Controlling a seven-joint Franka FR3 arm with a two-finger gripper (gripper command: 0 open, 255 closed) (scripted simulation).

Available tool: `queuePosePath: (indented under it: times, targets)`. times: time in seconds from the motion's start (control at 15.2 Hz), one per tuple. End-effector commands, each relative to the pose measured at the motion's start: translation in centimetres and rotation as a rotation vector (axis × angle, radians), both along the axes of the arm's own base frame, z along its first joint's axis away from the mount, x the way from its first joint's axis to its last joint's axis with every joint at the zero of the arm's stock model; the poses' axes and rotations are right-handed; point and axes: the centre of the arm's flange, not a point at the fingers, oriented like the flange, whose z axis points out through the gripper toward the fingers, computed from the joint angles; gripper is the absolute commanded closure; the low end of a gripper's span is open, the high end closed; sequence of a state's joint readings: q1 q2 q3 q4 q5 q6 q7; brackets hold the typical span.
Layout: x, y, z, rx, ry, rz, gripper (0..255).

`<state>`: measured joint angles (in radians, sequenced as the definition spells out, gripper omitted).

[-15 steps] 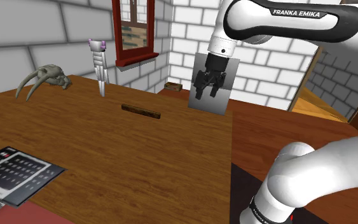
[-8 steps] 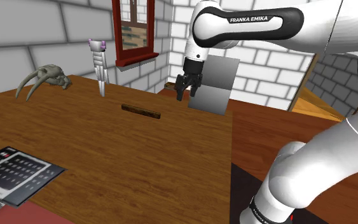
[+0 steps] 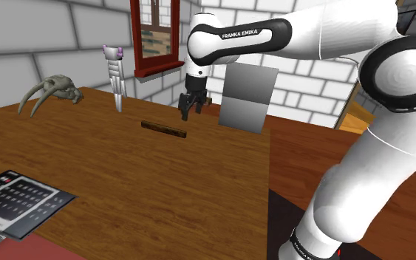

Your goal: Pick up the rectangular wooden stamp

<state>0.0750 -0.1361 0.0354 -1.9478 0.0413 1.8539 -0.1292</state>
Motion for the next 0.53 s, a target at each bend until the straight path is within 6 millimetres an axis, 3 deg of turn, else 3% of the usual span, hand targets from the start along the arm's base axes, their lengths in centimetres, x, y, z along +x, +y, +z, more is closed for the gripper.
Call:
queuePosePath:
  times: [0.0, 0.46]
  targets:
    - [2.2, 0.8, -1.1, -0.012, 0.000, 0.044, 0]
    - [9.8, 5.5, -4.6, -0.051, 0.002, 0.194, 0]
